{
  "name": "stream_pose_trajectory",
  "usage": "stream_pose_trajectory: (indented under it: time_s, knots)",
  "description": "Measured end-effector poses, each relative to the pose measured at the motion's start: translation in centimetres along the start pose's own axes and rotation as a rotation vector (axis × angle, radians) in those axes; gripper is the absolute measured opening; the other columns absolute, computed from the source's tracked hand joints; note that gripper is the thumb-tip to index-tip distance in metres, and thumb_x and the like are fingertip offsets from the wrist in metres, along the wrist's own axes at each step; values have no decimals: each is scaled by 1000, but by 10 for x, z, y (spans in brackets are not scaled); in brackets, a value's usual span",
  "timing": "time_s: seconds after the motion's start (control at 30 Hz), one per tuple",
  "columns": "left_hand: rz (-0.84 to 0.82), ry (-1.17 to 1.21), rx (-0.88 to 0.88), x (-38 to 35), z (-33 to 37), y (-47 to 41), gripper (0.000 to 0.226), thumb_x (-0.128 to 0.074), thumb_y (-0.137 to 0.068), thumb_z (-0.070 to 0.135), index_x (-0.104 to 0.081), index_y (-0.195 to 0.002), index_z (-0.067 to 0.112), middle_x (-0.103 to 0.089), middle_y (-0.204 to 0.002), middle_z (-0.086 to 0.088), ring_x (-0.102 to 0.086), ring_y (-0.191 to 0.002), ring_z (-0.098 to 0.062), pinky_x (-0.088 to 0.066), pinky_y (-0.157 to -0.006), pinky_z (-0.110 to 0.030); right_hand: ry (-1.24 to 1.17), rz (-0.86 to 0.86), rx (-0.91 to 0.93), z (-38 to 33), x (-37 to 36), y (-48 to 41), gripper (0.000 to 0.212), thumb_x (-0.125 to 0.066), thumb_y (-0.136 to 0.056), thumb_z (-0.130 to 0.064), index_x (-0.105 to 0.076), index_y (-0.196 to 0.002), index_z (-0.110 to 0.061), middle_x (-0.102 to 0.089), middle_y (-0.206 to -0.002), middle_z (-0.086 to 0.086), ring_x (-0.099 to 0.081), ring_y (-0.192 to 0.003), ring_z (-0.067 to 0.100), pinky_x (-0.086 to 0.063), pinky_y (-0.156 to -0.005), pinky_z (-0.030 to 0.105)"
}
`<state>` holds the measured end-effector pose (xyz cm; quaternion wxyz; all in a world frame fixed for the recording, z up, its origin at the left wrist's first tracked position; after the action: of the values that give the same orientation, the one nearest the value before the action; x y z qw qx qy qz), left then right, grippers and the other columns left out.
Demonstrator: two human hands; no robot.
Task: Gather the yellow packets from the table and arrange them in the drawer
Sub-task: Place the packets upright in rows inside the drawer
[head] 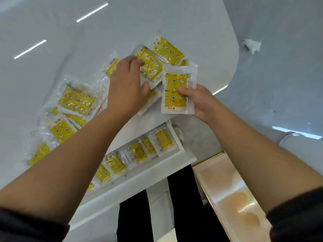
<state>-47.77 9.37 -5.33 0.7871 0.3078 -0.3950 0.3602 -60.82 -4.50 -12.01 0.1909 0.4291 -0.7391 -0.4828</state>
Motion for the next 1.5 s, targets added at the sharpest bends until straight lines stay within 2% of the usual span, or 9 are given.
stream_pose_trajectory:
  time_s: [0.13, 0.23, 0.43, 0.67, 0.77, 0.83, 0.93, 1.17, 1.5]
  knots:
    - [-24, -155, 467, -20, -18, -45, 72, -63, -84, 42, -33, -141, 10, -43, -138, -13, -37, -130, -33, -29, -104, -48, 158, -28, 19, -30, 34, -10, 26, -58, -93, -9, -61, -119, -8, -69, -110, 11, -68, -95, 25, -57, -82, 44]
    - [10, -198, 610, -21, -24, -57, 58, -61, -86, 40, -43, -132, 10, -47, -132, -12, -42, -125, -32, -29, -101, -46, 214, -85, 26, -43, 45, -17, 21, -58, -94, -12, -62, -114, -10, -69, -111, 10, -69, -96, 23, -58, -81, 42]
    - [135, 286, 429, -14, -5, -60, 6, -57, -90, 24, -53, -91, 20, -57, -84, 3, -50, -75, -12, -34, -63, -17, 228, -198, 110, -65, 45, -21, 21, -56, -95, -12, -62, -115, -9, -69, -114, 9, -68, -104, 23, -54, -92, 41]
    - [-25, 737, 414, -47, 20, -70, 29, -55, -93, 31, -55, -66, 22, -52, -64, 5, -47, -61, -8, -38, -61, -25, 456, -245, 232, -89, 22, -36, 22, -62, -92, -14, -63, -114, -13, -71, -109, 5, -69, -101, 17, -54, -93, 37]
    - [129, 322, 456, -32, 4, -78, 34, -48, -90, 44, -64, -95, 15, -59, -99, 0, -56, -94, -16, -42, -81, -31, 551, -130, 252, -93, 34, -50, 19, -63, -91, -18, -64, -110, -16, -71, -107, 4, -69, -98, 18, -54, -93, 42]
    - [64, 19, 460, -32, 0, -85, 53, -60, -83, 50, -52, -123, 15, -47, -128, -6, -45, -120, -25, -35, -98, -39, 587, -36, 283, -97, 46, -56, 17, -62, -91, -19, -62, -108, -20, -69, -110, 5, -68, -99, 19, -54, -93, 44]
    - [-68, -99, 453, -40, 9, -96, 77, -70, -76, 54, -37, -135, 16, -46, -133, -7, -42, -125, -28, -27, -102, -43, 547, 33, 310, -101, 62, -58, 31, -62, -90, -17, -52, -118, -23, -64, -117, 0, -65, -103, 15, -56, -89, 38]
    - [-288, 11, 502, -58, 15, -102, 42, -71, -77, 51, -47, -78, 17, -51, -81, 1, -50, -94, -27, -29, -99, -44, 497, 107, 302, -96, 80, -54, 42, -69, -86, -17, -50, -123, -18, -62, -120, 2, -64, -105, 16, -57, -86, 35]
    - [-116, 948, 669, -49, 19, -86, 26, -72, -79, 9, -58, -102, 12, -69, -104, -10, -70, -92, -25, -58, -83, -45, -50, -182, 80, -78, 82, -40, 35, -54, -93, -6, -55, -129, -5, -64, -123, 14, -64, -112, 28, -54, -90, 46]
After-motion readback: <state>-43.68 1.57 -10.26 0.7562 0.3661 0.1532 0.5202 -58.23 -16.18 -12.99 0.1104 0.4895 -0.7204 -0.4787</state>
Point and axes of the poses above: each hand's wrist, its own y-axis away from the middle knuckle, its own x-axis out of the back of the hand, z = x × y, the point moved 9 cm from there along -y, towards the middle knuckle
